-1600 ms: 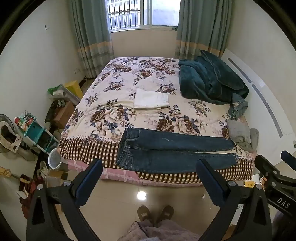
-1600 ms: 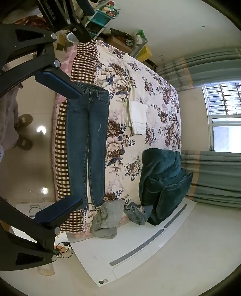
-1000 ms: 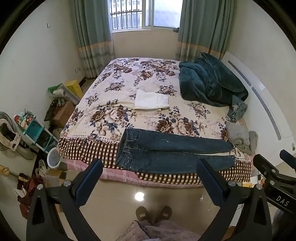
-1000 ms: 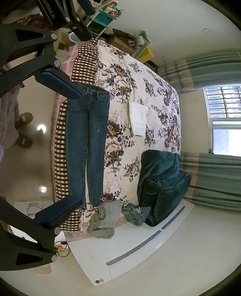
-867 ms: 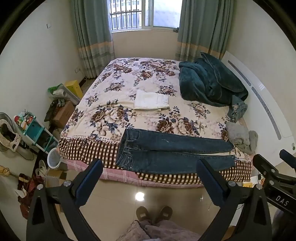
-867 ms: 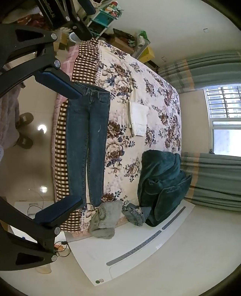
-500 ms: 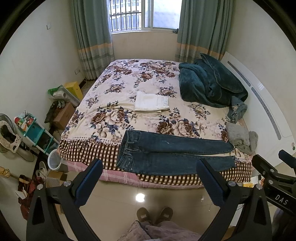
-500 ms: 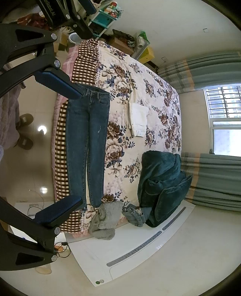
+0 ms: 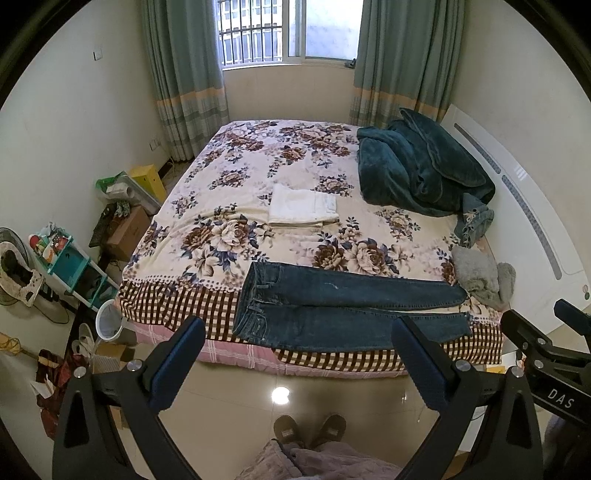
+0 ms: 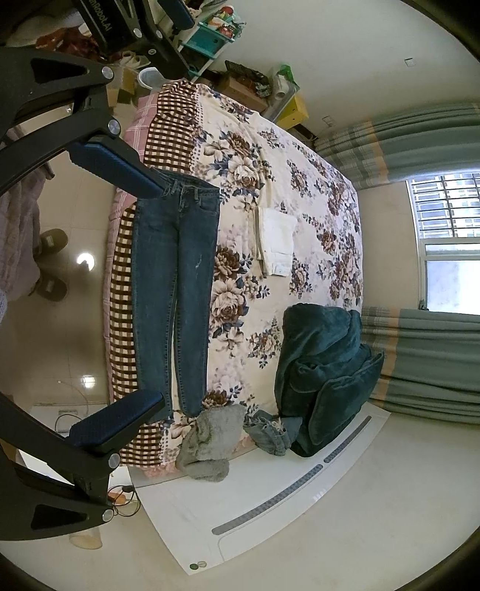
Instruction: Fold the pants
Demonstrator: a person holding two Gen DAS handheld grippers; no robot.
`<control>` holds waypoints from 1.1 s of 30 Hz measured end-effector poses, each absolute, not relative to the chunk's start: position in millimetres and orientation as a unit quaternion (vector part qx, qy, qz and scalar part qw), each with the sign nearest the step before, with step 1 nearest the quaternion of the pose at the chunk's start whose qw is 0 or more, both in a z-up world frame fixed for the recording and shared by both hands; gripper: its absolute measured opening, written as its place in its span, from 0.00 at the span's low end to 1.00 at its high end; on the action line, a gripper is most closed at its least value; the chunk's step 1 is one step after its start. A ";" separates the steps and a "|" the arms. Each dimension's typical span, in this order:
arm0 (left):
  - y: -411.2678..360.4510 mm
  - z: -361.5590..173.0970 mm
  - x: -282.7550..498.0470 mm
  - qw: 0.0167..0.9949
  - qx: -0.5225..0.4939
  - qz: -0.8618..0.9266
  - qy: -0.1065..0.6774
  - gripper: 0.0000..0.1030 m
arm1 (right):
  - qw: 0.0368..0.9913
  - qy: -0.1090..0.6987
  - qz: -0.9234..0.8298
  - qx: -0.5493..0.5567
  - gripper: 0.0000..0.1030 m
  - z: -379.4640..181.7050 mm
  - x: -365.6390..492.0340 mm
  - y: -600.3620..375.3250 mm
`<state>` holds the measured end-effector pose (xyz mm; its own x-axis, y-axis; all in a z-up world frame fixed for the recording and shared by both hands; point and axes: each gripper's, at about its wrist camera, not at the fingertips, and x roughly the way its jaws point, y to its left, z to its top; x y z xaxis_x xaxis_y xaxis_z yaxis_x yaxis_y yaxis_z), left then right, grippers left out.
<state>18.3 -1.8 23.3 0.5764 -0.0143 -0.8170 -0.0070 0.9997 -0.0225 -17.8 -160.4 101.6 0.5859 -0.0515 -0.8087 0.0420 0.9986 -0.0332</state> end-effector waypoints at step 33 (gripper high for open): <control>-1.7 39.8 31.8 0.890 -0.011 -0.003 0.456 1.00 | 0.892 0.452 -0.023 -0.002 1.00 108.4 -14.7 -150.8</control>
